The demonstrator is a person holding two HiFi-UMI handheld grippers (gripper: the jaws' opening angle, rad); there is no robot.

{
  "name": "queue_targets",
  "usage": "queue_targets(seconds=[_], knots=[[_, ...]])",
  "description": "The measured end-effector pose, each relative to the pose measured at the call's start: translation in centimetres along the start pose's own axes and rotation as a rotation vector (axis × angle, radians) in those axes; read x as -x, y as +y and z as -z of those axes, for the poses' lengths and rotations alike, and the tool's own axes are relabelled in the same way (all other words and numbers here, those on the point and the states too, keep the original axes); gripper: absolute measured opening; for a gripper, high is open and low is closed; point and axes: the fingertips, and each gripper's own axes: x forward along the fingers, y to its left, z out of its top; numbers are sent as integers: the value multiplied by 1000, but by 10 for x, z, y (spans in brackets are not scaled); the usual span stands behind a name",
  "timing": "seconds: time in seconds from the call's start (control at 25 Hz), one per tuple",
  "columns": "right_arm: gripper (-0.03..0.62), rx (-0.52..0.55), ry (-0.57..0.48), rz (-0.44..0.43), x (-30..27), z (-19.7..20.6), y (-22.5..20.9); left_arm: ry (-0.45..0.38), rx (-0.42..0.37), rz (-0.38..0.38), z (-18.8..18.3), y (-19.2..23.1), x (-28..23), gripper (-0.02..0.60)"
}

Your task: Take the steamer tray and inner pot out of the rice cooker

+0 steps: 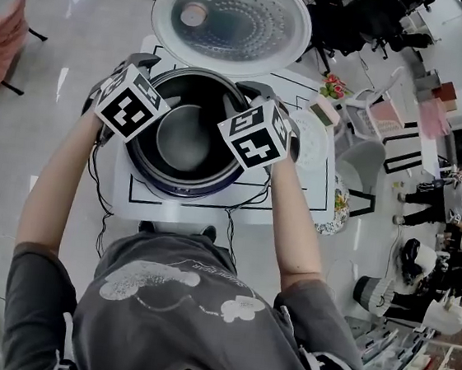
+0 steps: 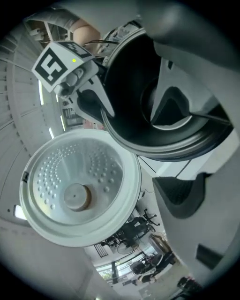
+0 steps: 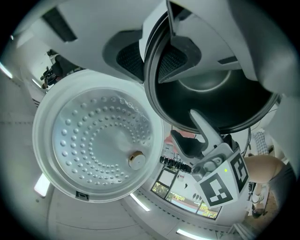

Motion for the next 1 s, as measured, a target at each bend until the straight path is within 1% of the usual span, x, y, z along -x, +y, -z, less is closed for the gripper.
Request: queue_targets(seconds=[0.04,0.08,0.16,0.2,0.36,0.44,0.56,0.68,0.8,1.0], knots=[[112,0,-2,1,1,-1,0,22,-21,-16,2,2,-1,308],[112,0,-5,1,2,-2,1,41,-45,-35,4,3,-2,231],[112,0,-8,1,2,-3,1,68,-85,-66,7,5,-4,202],[111,0,-9,2,2,-2,1,73,-100,-79,7,5,-5,175],[110,-1,-12,5,3,-1,-1,89,-157,-112,5,2,-7,150],[109,-2,-19,8,6,-4,-1,108,-165,-129,4,2,-5,136],[109,-4,-35,15,10,-8,-2,135,-150,-139,3,2,-2,126],[107,0,-58,29,14,-10,-3,144,-126,-129,0,2,3,117],[107,-1,-87,53,23,-14,-6,123,-106,-138,-9,3,11,106],[107,-9,-133,91,38,-20,-13,65,-76,-150,-26,6,26,90]])
